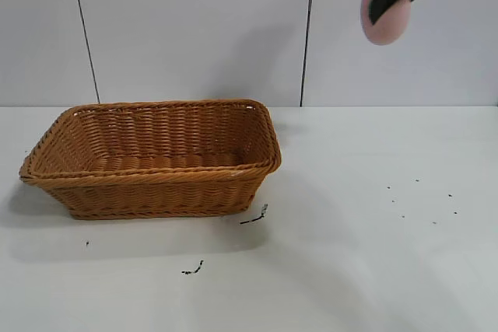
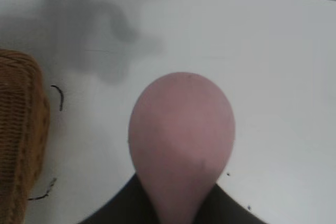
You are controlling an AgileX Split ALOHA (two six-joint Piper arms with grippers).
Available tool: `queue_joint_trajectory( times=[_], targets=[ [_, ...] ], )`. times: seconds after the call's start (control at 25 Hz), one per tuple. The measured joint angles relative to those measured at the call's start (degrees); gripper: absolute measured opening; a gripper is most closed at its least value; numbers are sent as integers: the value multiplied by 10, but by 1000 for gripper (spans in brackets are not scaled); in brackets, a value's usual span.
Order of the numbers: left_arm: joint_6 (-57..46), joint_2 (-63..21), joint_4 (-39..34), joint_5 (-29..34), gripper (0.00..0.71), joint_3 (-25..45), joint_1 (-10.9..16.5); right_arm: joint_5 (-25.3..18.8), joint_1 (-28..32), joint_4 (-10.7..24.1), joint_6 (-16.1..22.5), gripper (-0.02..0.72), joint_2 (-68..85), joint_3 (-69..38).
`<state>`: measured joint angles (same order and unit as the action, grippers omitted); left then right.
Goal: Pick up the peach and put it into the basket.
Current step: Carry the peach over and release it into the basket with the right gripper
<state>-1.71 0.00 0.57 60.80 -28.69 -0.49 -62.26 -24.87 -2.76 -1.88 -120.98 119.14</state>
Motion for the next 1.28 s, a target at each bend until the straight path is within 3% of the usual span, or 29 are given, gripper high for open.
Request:
queue_joint_trajectory(
  times=[0.2,0.36,0.52,0.8,0.88,0.92,1.08,1.12,1.28],
  targets=[
    [0,0,0,0,693,0,0,19,-80,-5,-4,3,-41,10],
    [0,0,0,0,693,0,0,61,-115,-7,-7,3,-89,10],
    [0,0,0,0,693,0,0,102,-120,-6,-8,3,-147,10],
    [0,0,0,0,693,0,0,120,-117,0,-15,8,-194,10],
    [0,0,0,0,693,0,0,127,-117,0,-16,81,-194,10],
    [0,0,0,0,693,0,0,127,-117,0,-16,153,-194,10],
    [0,0,0,0,693,0,0,126,-117,0,-25,540,-192,10],
    [0,0,0,0,693,0,0,125,-117,0,-27,603,-191,12],
    [0,0,0,0,693,0,0,102,-117,0,-27,681,-186,42]
  ],
)
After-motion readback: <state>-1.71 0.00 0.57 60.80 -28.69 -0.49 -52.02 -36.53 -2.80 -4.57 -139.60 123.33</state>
